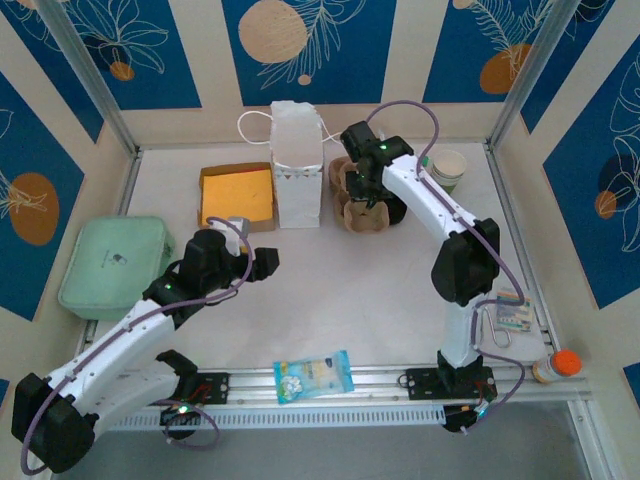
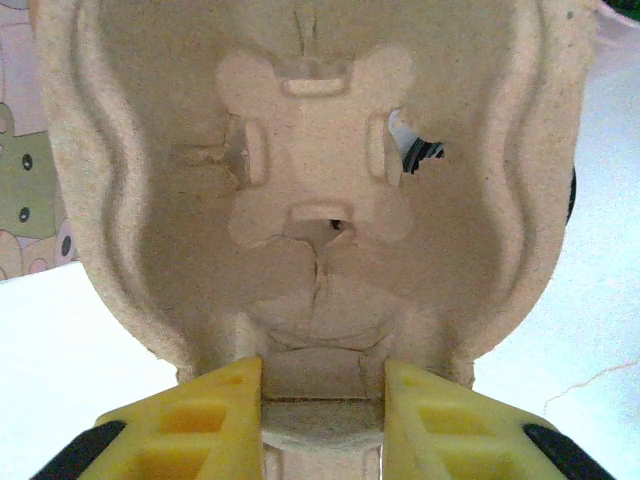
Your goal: Pack the takeout coffee
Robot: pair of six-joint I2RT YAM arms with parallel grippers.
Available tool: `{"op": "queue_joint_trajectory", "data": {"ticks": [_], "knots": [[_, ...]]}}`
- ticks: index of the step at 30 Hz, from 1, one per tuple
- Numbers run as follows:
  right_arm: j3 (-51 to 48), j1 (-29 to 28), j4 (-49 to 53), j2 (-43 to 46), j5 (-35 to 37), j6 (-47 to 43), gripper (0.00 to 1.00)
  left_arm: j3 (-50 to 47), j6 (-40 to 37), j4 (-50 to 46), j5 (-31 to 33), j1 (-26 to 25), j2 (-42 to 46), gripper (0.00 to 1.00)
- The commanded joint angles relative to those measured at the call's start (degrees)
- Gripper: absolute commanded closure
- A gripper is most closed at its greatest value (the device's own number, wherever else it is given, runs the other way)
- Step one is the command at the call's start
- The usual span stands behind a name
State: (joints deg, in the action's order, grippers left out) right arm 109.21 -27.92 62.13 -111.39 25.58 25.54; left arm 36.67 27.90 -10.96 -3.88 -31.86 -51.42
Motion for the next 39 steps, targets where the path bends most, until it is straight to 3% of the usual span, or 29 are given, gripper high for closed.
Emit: {"op": "queue_joint_trajectory", "data": {"ticks": [1, 18, 23, 39], "knots": [[-1.5, -0.5, 0.0, 3.2, 0.6, 1.3, 0.7, 2.2, -2.0, -1.2, 1.6, 0.7, 0.5, 0.18], [-8.3, -0.2, -0.3, 12.4, 1.1, 2.1, 0.7, 8.6, -3.5, -2.2, 3.2, 0.7, -2.5, 0.18], [-8.8, -0.2, -0.3, 14.8, 0.7, 2.2, 0.7, 14.7, -3.4, -6.1, 8.6, 1.2, -4.6, 0.17], [-11.3, -0.5, 0.0, 21.8, -1.4, 2.6, 0.7, 37.3, -4.4, -9.4, 4.8, 10.2, -25.3, 0.16]]}}
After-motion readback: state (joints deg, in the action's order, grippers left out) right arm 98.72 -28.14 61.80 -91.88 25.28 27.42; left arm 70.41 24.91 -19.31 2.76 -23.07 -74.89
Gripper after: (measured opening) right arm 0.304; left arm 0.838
